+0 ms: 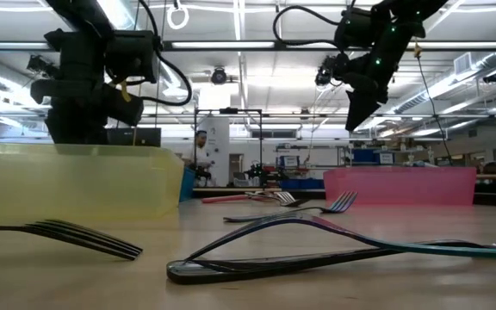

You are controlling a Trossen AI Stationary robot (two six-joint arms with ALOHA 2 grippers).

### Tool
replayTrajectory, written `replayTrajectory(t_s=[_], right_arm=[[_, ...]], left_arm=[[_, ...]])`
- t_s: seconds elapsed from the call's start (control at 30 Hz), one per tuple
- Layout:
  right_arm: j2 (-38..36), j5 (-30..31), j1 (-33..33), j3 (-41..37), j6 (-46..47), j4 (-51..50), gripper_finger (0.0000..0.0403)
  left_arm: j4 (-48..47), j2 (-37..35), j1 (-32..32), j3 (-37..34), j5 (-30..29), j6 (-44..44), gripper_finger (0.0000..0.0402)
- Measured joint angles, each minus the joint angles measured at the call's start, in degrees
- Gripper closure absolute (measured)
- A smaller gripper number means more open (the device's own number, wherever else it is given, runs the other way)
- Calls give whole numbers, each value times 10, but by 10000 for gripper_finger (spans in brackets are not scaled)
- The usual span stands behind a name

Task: Sort silverware by color (type)
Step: Put the bottom right pink fork into the blue bin

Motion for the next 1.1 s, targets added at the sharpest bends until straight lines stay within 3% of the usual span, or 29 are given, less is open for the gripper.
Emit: replayTrajectory(t_s=[0.33,0.5,0.63,0.83,1.1], right_arm=[[0,2,1,0,-1,18,307],[0,-45,12,0,31,-6,305],[0,-85,25,0,50,-18,290],[0,-97,52,0,59,-12,254],[0,-151,85,0,200,-90,234]], left_arm=[[11,0,0,1,-2,0,295],[14,0,0,13,-16,0,294],[14,0,0,16,-35,5,294],[14,0,0,16,-35,7,294],[14,-1,0,16,-35,7,294]])
